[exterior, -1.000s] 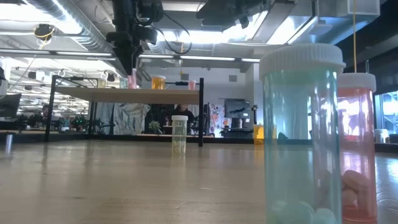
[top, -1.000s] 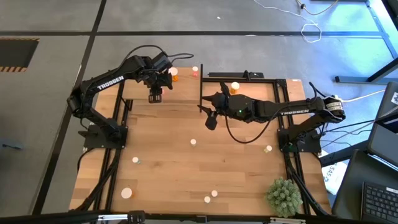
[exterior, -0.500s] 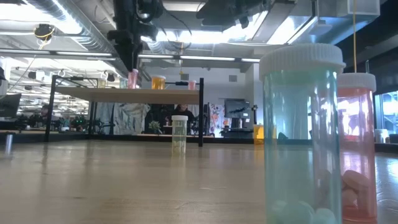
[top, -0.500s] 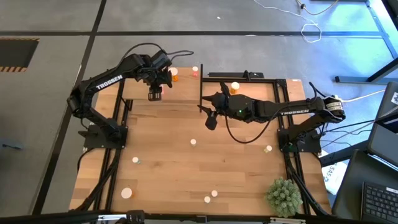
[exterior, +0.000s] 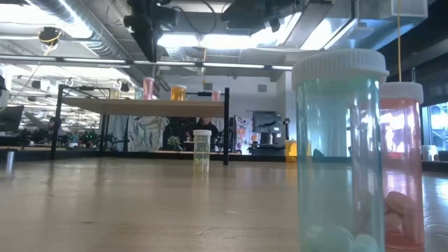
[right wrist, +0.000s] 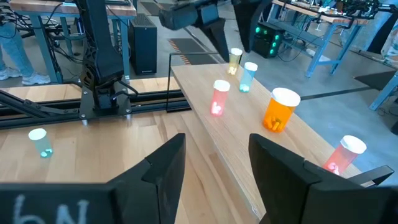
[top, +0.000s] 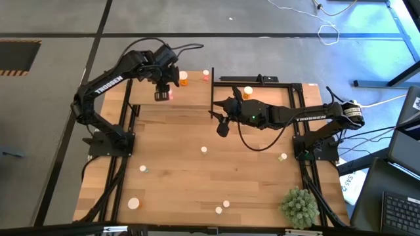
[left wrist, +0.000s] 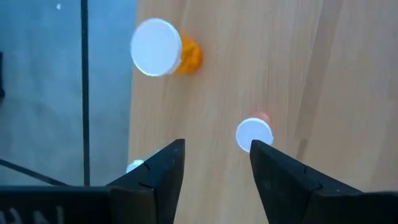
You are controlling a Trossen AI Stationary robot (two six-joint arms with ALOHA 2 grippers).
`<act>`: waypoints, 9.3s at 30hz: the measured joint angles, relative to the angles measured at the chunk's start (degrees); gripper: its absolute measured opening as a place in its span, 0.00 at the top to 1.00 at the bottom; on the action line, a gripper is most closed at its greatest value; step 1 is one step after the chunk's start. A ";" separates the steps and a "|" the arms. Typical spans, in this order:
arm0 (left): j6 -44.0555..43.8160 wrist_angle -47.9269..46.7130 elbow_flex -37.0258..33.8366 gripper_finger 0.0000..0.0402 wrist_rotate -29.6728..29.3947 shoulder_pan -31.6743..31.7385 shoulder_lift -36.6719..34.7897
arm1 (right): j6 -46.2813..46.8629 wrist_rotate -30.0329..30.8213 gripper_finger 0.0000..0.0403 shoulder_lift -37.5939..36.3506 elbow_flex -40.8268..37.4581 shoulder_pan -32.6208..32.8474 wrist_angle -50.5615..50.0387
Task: Pick and place medicine bottles onto shelf by color
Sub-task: Put the top red pill bottle on the shelf aligned with the red pill bottle on the shelf
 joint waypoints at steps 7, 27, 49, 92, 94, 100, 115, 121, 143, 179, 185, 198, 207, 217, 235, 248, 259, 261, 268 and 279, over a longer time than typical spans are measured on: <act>-2.66 -2.76 4.50 0.56 -0.13 -1.78 0.02 | -0.04 0.00 0.56 0.00 0.00 0.00 -0.01; -19.58 -12.16 6.21 0.57 6.87 -1.89 -13.54 | -0.15 0.00 0.56 0.00 0.00 0.00 0.00; -27.19 -13.06 6.16 0.57 15.75 -7.63 -21.83 | 0.12 0.00 0.56 0.00 0.00 -0.01 0.61; -22.13 -13.45 6.10 0.57 15.60 -8.07 -26.75 | -5.27 -23.31 0.61 36.37 55.03 -8.60 -31.43; -22.11 -13.46 6.10 0.57 15.52 -8.08 -26.73 | -5.96 -23.37 0.61 36.38 55.10 -8.56 -31.20; -22.12 -13.45 6.10 0.57 15.31 -8.08 -26.75 | -3.06 -22.14 0.60 36.33 55.17 -9.08 -31.08; -22.19 -13.38 6.10 0.57 15.28 -8.06 -26.64 | 0.12 -23.93 0.48 38.60 55.21 -11.67 -29.08; -22.18 -13.32 6.10 0.57 14.94 -8.07 -26.64 | 0.76 -23.16 0.48 41.69 55.10 -12.21 -25.21; -22.17 -13.30 6.10 0.57 14.94 -8.06 -26.64 | 6.28 -19.25 0.48 47.69 55.12 -14.55 -17.85; -22.13 -12.79 6.10 0.57 12.71 -8.06 -26.64 | 4.22 -22.82 0.48 50.23 55.08 -15.79 -14.04; -22.13 -12.79 6.10 0.57 12.65 -8.08 -26.62 | 3.10 -22.93 0.48 51.03 55.14 -15.84 -11.81; -22.13 -12.77 6.10 0.57 12.58 -8.06 -26.62 | 3.02 -23.04 0.48 51.12 55.08 -16.16 -8.82; -22.11 -12.33 6.10 0.57 12.54 -8.06 -26.64 | 2.98 -23.08 0.48 51.12 55.08 -16.27 -9.29; -22.09 -12.16 6.10 0.57 12.34 -8.06 -26.62 | 3.02 -23.05 0.48 51.12 55.08 -16.38 -9.40; -22.06 -12.18 6.10 0.57 12.34 -8.06 -26.62 | 2.84 -23.96 0.72 51.12 55.08 -16.34 -9.39; -22.07 -12.18 6.10 0.57 12.36 -8.06 -26.64 | 3.06 -23.93 0.72 51.12 55.08 -16.36 -9.41; -22.09 -12.18 6.10 0.57 12.36 -8.07 -26.63 | 2.61 -23.93 0.72 51.06 55.08 -16.32 -9.84; -22.09 -12.18 6.10 0.57 12.36 -8.06 -26.64 | 1.67 -23.93 0.72 51.06 55.08 -16.29 -9.86; -22.10 -12.19 6.10 0.57 12.38 -8.07 -26.64 | 0.07 -23.49 0.72 51.06 55.08 -15.73 -9.91; -22.13 -12.20 6.10 0.57 12.38 -8.07 -26.64 | 0.12 -23.46 0.72 50.49 55.08 -14.76 -10.69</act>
